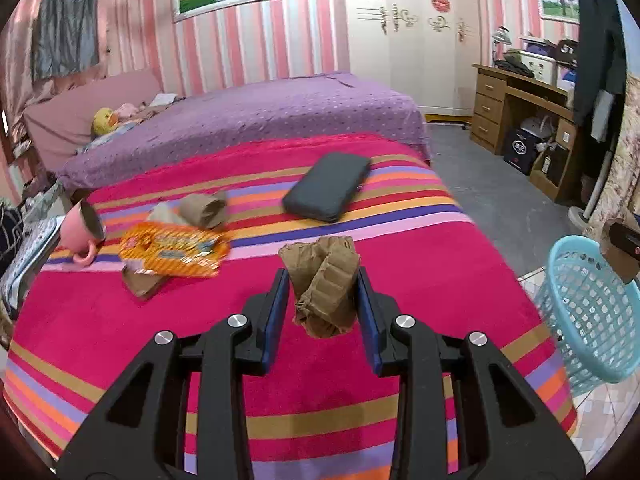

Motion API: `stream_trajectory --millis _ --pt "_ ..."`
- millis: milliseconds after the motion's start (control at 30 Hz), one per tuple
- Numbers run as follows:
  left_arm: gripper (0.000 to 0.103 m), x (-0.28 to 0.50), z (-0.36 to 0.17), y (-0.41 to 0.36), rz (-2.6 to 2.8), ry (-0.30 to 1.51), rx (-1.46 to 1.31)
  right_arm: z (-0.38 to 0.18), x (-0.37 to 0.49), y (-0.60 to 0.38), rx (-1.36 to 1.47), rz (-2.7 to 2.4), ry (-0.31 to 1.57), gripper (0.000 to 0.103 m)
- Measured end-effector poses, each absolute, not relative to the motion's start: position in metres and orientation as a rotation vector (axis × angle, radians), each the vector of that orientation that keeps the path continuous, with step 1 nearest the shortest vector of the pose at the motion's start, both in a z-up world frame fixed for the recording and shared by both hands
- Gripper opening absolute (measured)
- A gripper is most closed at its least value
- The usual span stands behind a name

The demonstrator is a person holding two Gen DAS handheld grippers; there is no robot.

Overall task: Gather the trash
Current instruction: 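Carry the cardboard pieces in both tools over the light-blue basket, then open the left tool over the basket while the right tool releases the cardboard tube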

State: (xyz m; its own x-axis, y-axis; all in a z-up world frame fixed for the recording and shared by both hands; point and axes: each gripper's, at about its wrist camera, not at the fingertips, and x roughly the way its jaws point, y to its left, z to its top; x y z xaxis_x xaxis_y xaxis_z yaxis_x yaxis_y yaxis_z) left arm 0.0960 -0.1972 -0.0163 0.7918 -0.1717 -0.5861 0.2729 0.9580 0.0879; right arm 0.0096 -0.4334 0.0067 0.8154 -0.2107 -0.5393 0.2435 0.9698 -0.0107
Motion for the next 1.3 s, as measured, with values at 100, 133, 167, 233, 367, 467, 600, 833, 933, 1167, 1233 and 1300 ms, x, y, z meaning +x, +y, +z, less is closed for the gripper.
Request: stream_trajectory --millis 100,133,167,233,367,467,600,833,933,1167,1233,1300 --pt "0.032 0.090 -0.013 -0.218 -0.258 0.592 0.187 0.007 0.001 -0.456 0.062 -0.265 0.566 0.056" --pt "0.032 0.088 -0.011 -0.227 -0.271 0.590 0.185 0.007 0.000 -0.462 0.065 -0.270 0.566 0.056" --pt "0.032 0.085 -0.010 -0.238 -0.288 0.588 0.181 0.007 -0.003 -0.469 0.069 -0.275 0.566 0.056" --pt "0.032 0.080 -0.007 -0.254 -0.312 0.579 0.183 0.005 -0.008 -0.484 0.081 -0.281 0.567 0.056" --pt "0.033 0.067 -0.009 -0.292 -0.361 0.566 0.212 -0.007 -0.016 -0.514 0.114 -0.323 0.590 0.056" --pt "0.033 0.055 -0.016 -0.320 -0.411 0.567 0.227 -0.013 -0.025 -0.534 0.102 -0.367 0.601 0.056" --pt "0.034 0.035 -0.029 -0.359 -0.468 0.561 0.269 -0.021 -0.038 -0.556 0.146 -0.388 0.601 0.056" --pt "0.035 0.033 -0.040 -0.397 -0.514 0.575 0.260 -0.037 -0.045 -0.580 0.177 -0.442 0.613 0.056" --pt "0.035 0.037 -0.042 -0.409 -0.530 0.595 0.250 -0.038 -0.047 -0.582 0.173 -0.454 0.613 0.056" --pt "0.038 0.037 -0.054 -0.433 -0.556 0.599 0.280 -0.038 -0.050 -0.582 0.165 -0.455 0.616 0.056" --pt "0.050 0.038 -0.055 -0.435 -0.558 0.601 0.282 -0.037 -0.050 -0.582 0.162 -0.454 0.615 0.056" --pt "0.079 0.040 -0.053 -0.433 -0.556 0.606 0.267 -0.037 -0.051 -0.583 0.164 -0.454 0.614 0.056"
